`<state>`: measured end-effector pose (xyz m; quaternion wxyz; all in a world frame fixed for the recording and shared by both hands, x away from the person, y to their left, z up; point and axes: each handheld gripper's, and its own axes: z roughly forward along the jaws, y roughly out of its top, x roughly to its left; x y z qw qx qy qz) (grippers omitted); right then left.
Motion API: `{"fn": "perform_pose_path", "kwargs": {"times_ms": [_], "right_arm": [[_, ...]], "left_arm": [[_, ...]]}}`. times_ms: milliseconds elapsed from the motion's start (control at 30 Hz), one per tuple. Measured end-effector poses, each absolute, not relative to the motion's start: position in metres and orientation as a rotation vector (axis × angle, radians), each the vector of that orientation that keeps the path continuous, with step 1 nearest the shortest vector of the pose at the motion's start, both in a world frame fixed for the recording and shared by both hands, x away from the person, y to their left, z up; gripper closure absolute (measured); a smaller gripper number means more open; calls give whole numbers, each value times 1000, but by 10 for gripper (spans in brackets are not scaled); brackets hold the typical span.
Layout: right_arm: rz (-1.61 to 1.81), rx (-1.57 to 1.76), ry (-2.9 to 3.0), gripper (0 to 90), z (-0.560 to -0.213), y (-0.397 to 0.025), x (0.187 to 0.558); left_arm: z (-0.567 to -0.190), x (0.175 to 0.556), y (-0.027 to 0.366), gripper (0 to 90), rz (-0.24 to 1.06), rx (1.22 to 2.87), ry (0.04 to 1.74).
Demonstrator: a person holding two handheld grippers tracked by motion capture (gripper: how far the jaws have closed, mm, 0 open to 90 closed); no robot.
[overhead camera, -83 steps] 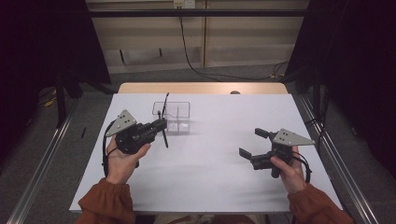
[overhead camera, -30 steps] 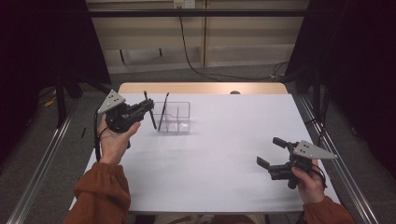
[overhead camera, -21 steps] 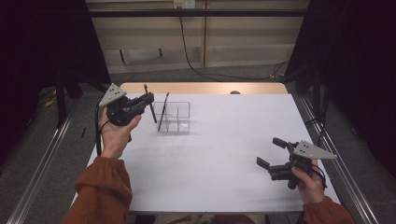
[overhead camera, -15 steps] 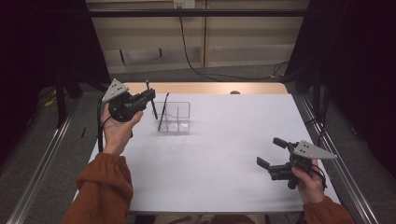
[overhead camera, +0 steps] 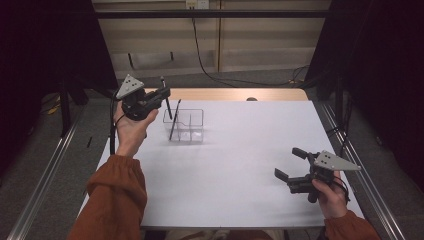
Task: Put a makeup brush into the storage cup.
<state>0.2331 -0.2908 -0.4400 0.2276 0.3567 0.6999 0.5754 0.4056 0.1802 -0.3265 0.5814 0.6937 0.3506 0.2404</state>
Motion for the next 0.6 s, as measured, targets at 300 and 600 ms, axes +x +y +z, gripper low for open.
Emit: {"fn": "perform_pose_path", "kwargs": {"times_ms": [300, 600], "right_arm": [[1590, 972, 1932, 0, -440, -291, 232], [1595, 975, 1938, 0, -440, -291, 232]], "left_arm": [[-327, 414, 180, 839, 572, 1616, 837], [-339, 426, 177, 840, 592, 1640, 856]]}}
